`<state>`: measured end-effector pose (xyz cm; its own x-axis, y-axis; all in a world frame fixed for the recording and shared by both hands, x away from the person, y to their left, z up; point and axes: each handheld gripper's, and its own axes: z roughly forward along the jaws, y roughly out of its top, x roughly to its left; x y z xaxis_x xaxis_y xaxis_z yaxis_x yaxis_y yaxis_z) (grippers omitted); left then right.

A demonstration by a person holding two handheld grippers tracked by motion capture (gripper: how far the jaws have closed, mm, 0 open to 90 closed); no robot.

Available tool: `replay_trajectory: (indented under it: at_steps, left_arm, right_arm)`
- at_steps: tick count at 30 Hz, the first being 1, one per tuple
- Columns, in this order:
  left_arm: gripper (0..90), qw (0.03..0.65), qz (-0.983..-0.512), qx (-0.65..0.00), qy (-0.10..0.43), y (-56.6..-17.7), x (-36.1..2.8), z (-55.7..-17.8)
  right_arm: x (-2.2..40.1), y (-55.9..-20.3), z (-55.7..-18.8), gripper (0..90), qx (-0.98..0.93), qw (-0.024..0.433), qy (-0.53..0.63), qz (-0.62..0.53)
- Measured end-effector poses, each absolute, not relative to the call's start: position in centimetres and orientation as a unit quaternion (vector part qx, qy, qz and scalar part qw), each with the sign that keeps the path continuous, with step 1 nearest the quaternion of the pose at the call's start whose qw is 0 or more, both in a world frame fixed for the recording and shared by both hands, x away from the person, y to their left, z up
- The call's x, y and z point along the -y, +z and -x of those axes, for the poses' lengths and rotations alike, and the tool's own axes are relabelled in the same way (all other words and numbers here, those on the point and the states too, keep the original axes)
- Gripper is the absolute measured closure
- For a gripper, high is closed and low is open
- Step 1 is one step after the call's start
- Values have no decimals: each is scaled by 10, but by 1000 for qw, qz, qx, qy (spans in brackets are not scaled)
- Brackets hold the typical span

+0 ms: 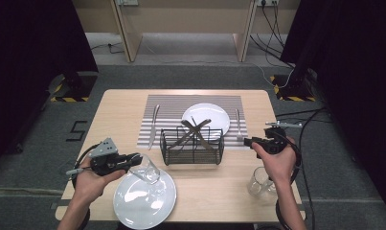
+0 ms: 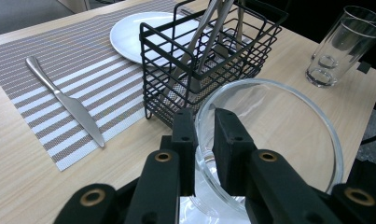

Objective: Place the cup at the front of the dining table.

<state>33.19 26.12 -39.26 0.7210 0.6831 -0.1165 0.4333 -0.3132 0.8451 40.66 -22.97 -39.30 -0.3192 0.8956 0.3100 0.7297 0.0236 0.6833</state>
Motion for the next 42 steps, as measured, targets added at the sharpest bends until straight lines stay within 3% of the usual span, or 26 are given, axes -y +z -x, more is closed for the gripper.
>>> replay_trajectory:
  at_steps: [42]
  left_arm:
    - [786, 447, -795, -377, 161, -391, -272, -343]
  right_arm:
    - [229, -393, -407, 591, -707, 104, 401, -573]
